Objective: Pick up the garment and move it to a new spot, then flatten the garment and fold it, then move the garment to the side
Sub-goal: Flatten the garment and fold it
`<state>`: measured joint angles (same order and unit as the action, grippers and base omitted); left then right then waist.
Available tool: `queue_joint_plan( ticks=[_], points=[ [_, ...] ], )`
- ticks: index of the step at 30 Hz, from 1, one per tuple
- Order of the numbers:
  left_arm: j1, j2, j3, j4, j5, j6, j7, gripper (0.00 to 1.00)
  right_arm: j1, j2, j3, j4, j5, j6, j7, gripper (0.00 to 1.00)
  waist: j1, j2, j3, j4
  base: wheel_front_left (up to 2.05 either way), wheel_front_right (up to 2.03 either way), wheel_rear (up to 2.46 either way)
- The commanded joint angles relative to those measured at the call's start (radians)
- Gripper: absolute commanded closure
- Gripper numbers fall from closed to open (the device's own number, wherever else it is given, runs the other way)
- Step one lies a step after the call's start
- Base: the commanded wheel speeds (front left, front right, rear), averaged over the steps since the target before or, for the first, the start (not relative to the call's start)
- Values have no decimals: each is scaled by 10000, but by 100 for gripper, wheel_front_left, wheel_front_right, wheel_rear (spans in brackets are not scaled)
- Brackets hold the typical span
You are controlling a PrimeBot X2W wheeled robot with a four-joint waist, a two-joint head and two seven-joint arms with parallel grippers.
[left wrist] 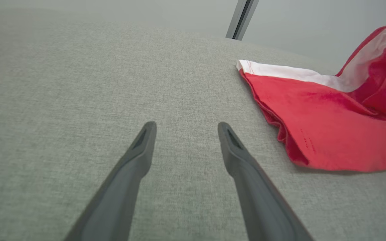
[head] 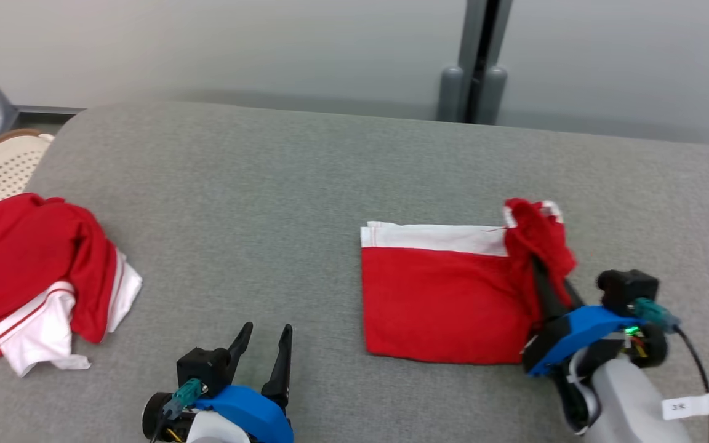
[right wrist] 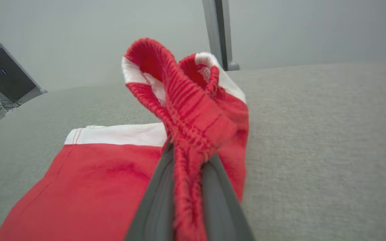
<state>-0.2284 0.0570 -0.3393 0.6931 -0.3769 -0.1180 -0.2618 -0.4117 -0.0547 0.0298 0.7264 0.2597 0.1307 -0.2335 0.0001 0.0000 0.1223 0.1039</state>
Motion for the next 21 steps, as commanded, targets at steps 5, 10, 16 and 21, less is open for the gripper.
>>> queue_joint_plan(
  ticks=[5, 10, 16, 21],
  points=[
    [132, -49, -152, 161, -73, -85, -46, 0, -160, 12, 2056, -127, 1345, 1, 485, 100, -1, 0, -7, 849, 0, 0, 0],
    [158, -52, -161, 240, -74, -111, -46, 0, -334, 19, 2620, 235, 1346, 1, 440, 67, -1, 0, 28, 1400, 0, 0, 0],
    [216, -54, 141, 263, 28, -80, -46, 0, -379, 19, 3588, 212, 1916, 1, 74, 0, -1, 0, 9, 1625, 0, 0, 0],
    [378, 82, 658, -134, 317, 103, -46, 0, -230, 10, 3435, 172, 1600, 1, -263, 0, -1, 0, -128, 1144, 0, 0, 0]
  ],
)
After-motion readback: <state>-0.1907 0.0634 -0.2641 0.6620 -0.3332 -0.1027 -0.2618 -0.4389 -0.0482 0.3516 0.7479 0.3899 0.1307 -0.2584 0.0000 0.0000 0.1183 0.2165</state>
